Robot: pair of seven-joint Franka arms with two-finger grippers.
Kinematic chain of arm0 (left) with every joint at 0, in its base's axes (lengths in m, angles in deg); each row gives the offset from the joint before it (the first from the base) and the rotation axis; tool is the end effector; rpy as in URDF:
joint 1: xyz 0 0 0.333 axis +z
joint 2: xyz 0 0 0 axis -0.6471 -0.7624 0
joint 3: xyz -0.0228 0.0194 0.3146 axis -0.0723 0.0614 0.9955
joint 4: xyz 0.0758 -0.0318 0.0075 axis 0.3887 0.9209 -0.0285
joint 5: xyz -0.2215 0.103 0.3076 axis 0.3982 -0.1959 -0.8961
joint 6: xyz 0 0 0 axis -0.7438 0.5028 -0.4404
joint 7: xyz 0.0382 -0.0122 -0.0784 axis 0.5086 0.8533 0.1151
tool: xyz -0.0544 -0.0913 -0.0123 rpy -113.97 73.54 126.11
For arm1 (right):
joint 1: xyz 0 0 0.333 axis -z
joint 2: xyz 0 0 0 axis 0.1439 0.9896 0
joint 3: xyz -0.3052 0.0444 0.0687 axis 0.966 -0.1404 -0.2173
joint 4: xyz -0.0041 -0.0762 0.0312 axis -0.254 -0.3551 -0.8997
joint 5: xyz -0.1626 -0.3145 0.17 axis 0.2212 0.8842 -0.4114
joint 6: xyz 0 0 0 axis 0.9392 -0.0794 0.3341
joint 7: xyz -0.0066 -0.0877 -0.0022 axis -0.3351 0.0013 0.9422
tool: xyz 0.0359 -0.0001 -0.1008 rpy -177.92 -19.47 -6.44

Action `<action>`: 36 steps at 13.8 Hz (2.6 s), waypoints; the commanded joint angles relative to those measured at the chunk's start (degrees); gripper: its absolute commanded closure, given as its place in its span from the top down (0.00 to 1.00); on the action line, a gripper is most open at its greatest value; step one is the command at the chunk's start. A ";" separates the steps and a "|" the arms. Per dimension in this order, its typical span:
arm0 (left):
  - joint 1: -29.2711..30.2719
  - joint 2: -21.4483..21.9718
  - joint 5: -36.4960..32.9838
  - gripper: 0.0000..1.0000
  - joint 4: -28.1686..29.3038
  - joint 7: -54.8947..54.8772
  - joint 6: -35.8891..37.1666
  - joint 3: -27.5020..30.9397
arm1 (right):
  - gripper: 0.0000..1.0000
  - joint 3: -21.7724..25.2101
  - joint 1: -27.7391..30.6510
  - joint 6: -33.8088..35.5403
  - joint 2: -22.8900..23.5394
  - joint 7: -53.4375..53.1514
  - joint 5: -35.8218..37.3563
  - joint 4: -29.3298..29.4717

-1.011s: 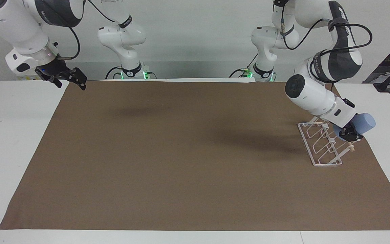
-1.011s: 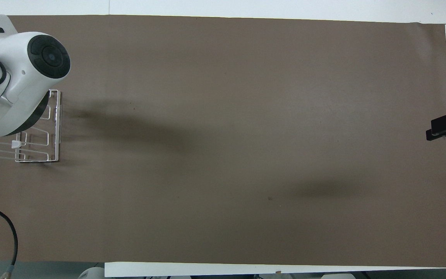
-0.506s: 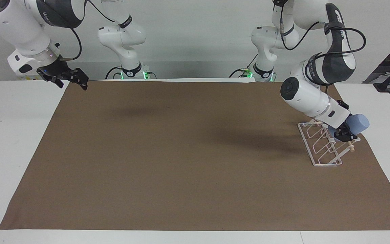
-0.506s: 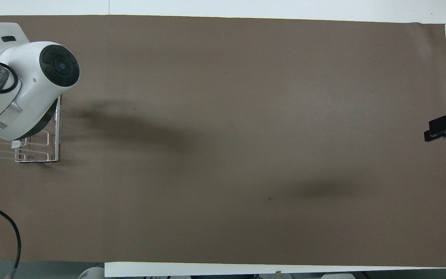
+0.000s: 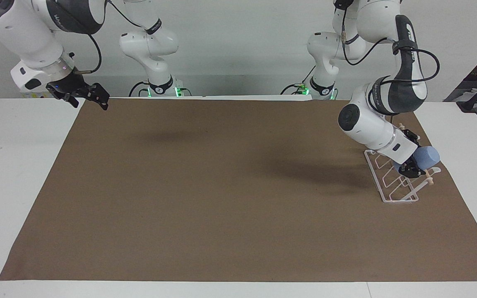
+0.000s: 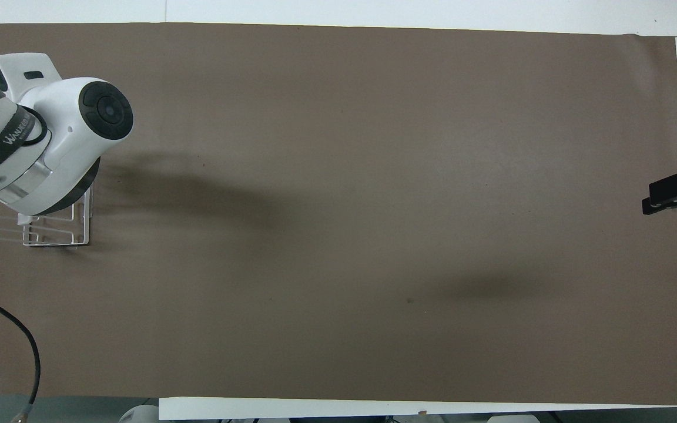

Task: Hang cup on cup holder

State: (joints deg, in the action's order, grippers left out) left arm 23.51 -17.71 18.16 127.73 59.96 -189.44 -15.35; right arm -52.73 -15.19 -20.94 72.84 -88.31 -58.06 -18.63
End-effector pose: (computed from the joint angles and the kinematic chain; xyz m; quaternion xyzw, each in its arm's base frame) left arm 0.5997 -0.0822 0.4229 -0.7444 -0.4516 -0.3431 0.3523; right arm 0.5083 -0.0744 0.5898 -0.9939 0.0628 0.0900 0.0055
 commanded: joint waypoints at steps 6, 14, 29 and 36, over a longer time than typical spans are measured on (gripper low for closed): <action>3.00 0.15 -0.61 0.39 1.57 0.65 -5.04 -0.05 | 0.99 -0.02 -0.02 0.55 -0.58 0.26 -0.07 -0.19; 2.40 -3.99 -0.78 0.44 1.22 2.94 -3.56 0.04 | 0.99 -0.02 0.07 0.55 -0.58 0.18 -0.07 -0.19; 3.18 -0.23 30.80 1.00 -24.26 -46.49 15.60 0.39 | 0.99 -0.02 0.07 0.55 -0.58 0.26 -0.07 -0.19; 10.22 3.92 61.25 1.00 -23.56 -82.51 21.50 0.21 | 0.99 -0.02 0.07 0.55 -0.58 0.27 -0.07 -0.19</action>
State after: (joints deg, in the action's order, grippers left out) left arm 32.58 -14.51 75.09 103.73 -12.38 -169.03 -14.84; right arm -52.73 -15.20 -20.94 72.84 -88.31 -58.06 -18.63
